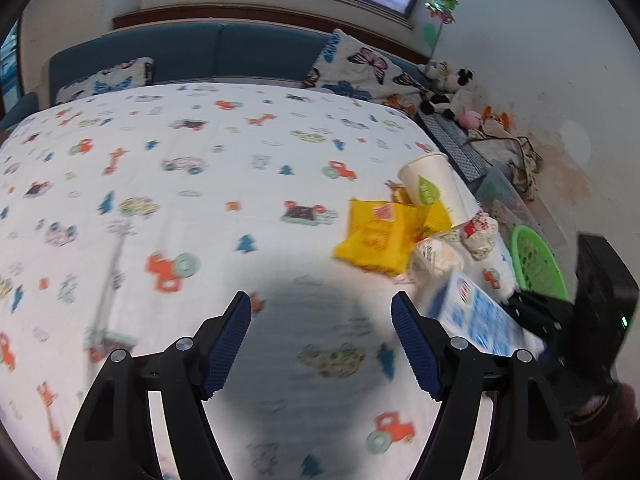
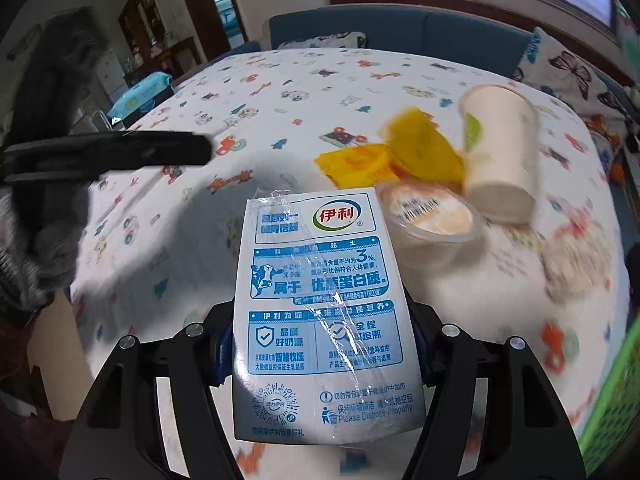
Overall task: Collect trash
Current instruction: 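Grasp the yellow wrapper on the table with the left gripper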
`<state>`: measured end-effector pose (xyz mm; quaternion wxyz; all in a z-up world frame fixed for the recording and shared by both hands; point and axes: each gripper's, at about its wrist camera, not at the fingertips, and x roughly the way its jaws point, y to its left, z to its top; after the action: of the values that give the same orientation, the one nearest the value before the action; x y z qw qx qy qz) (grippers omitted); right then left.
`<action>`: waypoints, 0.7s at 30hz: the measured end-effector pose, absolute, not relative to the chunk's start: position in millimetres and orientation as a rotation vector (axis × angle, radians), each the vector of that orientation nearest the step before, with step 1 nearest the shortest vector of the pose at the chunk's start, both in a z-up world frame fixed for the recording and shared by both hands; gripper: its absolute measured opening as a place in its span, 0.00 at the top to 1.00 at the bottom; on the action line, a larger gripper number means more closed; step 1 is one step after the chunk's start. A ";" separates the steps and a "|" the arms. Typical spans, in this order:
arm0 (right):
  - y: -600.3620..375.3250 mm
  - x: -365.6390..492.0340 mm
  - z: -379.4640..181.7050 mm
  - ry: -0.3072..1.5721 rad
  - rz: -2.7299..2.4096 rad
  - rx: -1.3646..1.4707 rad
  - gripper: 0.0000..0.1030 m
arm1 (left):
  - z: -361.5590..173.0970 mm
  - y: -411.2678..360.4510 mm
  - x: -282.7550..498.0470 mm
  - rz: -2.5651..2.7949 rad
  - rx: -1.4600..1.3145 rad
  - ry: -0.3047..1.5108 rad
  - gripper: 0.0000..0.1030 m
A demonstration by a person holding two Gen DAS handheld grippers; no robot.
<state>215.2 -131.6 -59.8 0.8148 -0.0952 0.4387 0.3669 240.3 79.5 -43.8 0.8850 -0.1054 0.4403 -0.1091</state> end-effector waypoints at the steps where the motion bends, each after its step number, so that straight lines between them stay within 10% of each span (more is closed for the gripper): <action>1: -139.8 210.5 -58.2 0.934 0.772 -0.190 0.36 | -45.2 74.4 245.2 -0.228 -0.209 0.916 0.32; 12: -201.7 185.4 -51.2 0.918 0.689 -0.127 0.36 | -46.1 7.0 265.3 -0.345 -0.066 0.890 0.32; 21: -236.6 177.3 -49.8 0.906 0.619 -0.087 0.36 | -57.7 -26.6 296.4 -0.373 0.008 0.905 0.59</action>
<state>177.3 -236.6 -49.8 0.8524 -0.0415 0.4303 0.2943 296.4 -26.6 -57.7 0.8825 0.0040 0.4348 -0.1791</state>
